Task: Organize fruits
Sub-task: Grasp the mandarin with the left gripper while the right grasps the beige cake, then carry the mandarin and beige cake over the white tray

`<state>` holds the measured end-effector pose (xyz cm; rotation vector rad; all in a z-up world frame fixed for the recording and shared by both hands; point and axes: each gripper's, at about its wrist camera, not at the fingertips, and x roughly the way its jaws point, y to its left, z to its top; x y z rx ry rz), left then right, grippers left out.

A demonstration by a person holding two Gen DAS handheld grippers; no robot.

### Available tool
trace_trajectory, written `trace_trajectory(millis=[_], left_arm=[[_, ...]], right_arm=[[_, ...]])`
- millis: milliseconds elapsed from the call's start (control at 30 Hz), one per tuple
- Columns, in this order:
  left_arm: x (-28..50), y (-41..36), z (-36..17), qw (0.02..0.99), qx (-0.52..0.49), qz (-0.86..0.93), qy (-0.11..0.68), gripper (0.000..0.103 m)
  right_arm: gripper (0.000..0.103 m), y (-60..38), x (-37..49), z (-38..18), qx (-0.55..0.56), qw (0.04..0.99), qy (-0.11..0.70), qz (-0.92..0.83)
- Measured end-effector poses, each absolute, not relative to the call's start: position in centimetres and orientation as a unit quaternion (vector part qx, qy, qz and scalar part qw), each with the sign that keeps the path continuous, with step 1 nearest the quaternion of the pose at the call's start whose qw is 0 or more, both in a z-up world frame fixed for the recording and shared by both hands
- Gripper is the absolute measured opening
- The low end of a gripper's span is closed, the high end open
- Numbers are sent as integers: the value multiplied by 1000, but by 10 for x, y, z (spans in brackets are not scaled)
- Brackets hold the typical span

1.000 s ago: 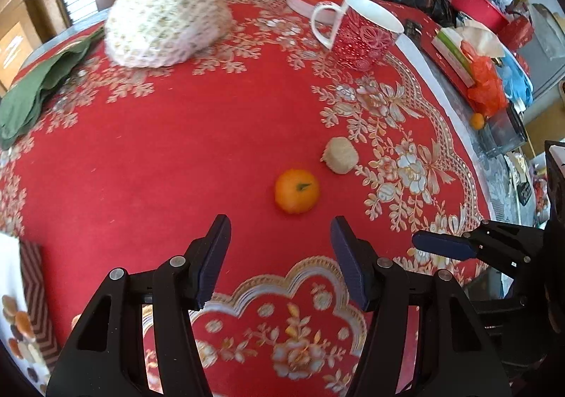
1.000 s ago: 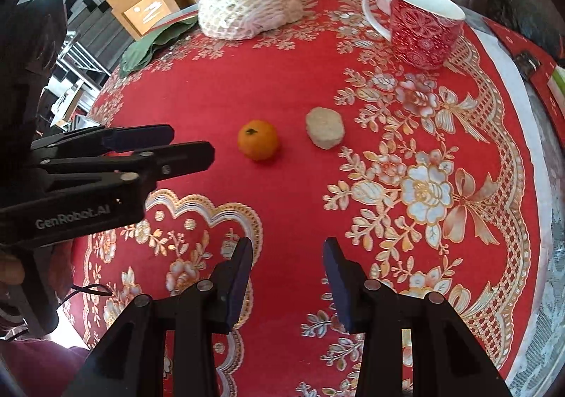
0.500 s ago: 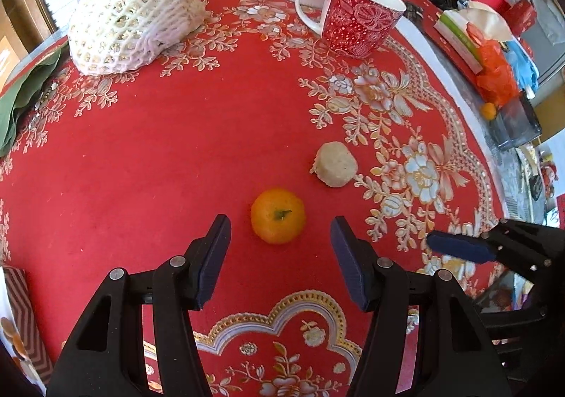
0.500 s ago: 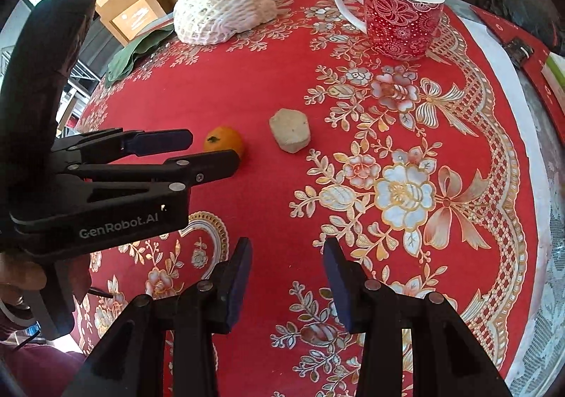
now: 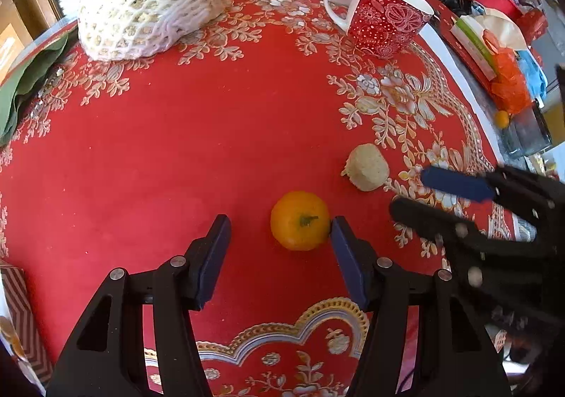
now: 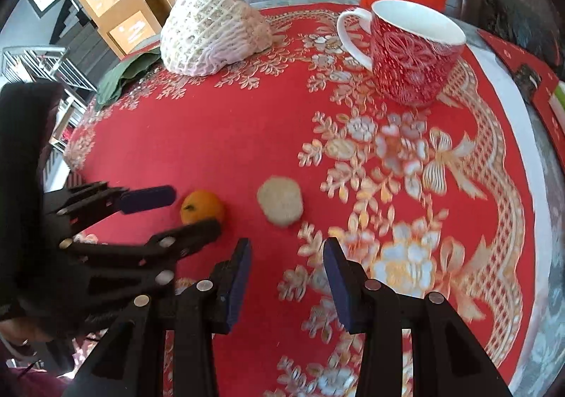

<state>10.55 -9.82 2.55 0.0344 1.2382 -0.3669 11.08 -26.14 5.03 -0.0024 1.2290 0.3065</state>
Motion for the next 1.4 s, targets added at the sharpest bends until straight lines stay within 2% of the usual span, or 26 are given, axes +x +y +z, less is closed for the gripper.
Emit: trace_trajectory(millis=[467,533,567,600,933,1033,1400], left_arm=[[105,-99,22,793,38,-193,576,58],[106,-99,21,796,36,-199,571,51],[106,-100,21,795,31,-207,569,35],[105,-101,21,794,33,-211,569,33],[94,-65,29,807,24,-167,567,33],[86,-52,30,806,22,-151,572,33],[54,-3,49,812,-9,-105,575,33]], right_arm=[[40,-248,134,40,-20,800,577,161],[41,-251,134,40,-18,800,578,158],[41,-252,134,41,-17,801,578,156],[41,-253,134,41,-16,801,578,157],[40,-234,137,36,-41,803,570,170],[31,-231,141,29,-47,800,573,171],[31,-201,114,43,-79,789,580,188]])
